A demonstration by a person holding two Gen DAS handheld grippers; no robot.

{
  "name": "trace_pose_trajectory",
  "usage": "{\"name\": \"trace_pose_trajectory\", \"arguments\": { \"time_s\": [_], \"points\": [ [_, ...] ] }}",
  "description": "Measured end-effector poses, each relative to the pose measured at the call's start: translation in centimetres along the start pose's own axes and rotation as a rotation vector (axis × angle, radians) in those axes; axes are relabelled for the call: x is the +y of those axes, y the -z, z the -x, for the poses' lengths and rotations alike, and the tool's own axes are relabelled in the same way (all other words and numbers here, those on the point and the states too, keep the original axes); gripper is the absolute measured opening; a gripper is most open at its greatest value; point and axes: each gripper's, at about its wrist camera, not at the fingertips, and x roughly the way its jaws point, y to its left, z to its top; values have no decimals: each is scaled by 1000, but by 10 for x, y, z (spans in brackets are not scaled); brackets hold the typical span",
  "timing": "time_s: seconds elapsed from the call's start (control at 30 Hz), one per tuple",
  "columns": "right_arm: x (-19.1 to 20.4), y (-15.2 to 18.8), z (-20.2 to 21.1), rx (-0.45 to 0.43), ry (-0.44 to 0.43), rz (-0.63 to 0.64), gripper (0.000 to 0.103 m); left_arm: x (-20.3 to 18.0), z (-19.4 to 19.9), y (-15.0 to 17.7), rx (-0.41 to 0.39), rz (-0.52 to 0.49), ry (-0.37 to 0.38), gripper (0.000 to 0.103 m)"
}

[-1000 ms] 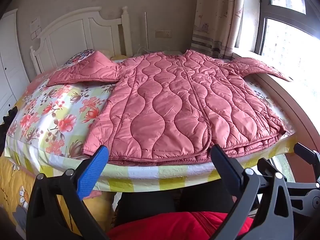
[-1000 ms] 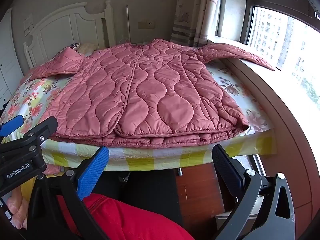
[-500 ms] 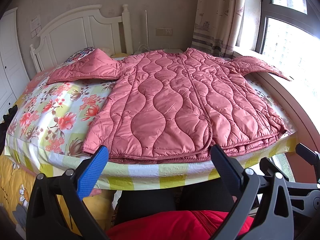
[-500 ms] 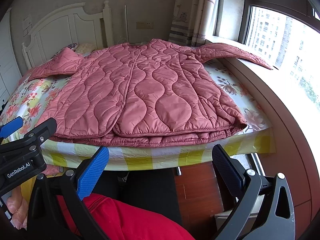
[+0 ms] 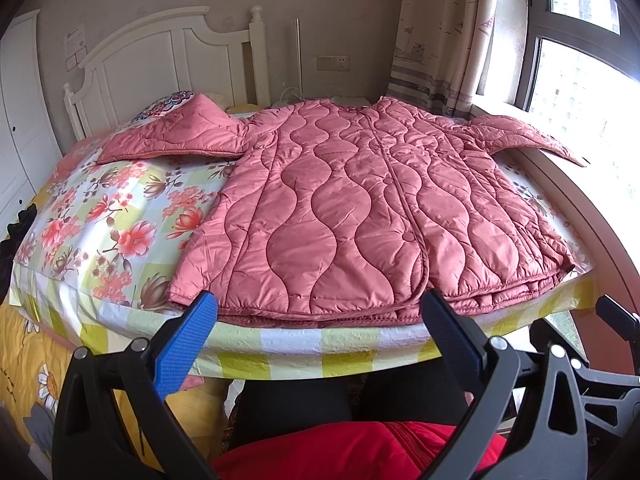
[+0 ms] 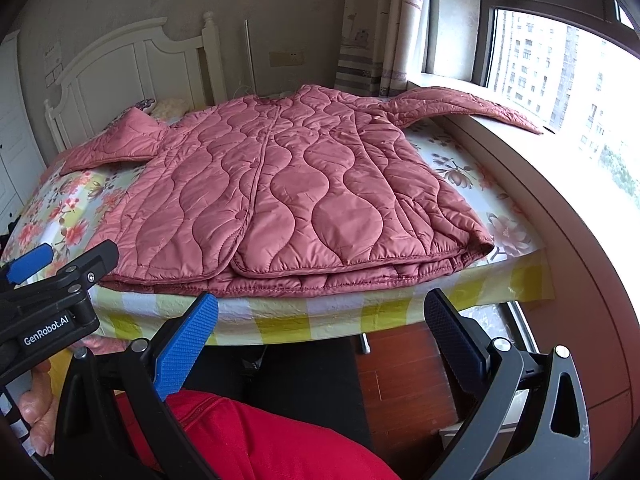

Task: Fold large clothes

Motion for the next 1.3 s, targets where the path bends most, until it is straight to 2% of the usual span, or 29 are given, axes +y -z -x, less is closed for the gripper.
{"name": "trace_pose_trajectory", "arguments": {
  "time_s": [0.53,0.9,1.3],
  "points": [
    [5,4,14,-63,53,36,99,3,7,-3,-18,16,-6,101],
    [6,7,18,-75,49,39,99,8,9,-2,-28,28,-11,101],
    [9,9,20,-88,1,52,99,9,12,0,-36,40,-1,101]
  ]
}}
